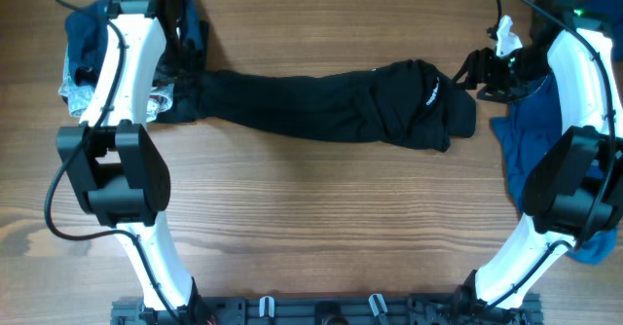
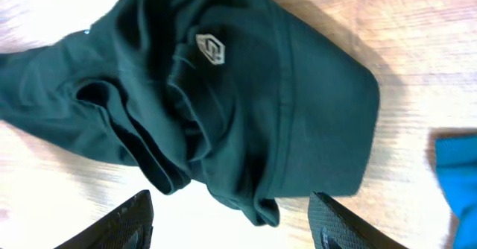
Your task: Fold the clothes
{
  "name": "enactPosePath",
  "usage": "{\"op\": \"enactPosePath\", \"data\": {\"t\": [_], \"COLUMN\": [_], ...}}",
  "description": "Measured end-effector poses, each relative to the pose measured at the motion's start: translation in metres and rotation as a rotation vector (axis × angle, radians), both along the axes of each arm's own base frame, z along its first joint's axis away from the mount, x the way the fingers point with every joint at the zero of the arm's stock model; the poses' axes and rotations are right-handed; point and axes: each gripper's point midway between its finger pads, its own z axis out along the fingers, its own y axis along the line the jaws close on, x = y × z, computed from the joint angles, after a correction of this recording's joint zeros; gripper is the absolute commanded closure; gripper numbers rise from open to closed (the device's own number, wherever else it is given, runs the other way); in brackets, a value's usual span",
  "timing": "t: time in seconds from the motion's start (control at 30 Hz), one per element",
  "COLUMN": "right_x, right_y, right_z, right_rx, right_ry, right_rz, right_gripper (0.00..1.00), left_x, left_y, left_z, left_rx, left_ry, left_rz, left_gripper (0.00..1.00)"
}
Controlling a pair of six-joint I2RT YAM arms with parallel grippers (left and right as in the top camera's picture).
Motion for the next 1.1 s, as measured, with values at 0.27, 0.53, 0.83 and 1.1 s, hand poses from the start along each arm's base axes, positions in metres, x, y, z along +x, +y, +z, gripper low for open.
{"op": "enactPosePath", "data": {"t": [0.27, 0.53, 0.83, 1.1], "right_x": [0.012, 0.018, 0.012, 0.005], "right_y": [0.019, 0.102, 0.125, 0.084], "right_z": [0.002, 0.000, -0.031, -0.082], "right_rx": [0.003, -0.036, -0.318, -0.395], "right_ry": [-0.053, -0.076, -0.049, -0.015], "right_rz": [0.056, 0.190, 0.128, -0.049], "right_gripper": [0.37, 0.42, 0.48, 0.52], "left_x": [0.003, 0.008, 0.003, -0.001], "left_y": [-0.020, -0.030, -0.031, -0.031], "left_z": [-0.001, 0.040, 0.082, 0.080], "left_rx": [-0.113, -0.165, -0.174, -0.175], "left_ry": [-0.013, -0.127, -0.224, -0.210], "left_rz": [-0.017, -0.033, -0.029, -0.027], "left_gripper": [0.67, 0.65, 0.71, 0.72]}}
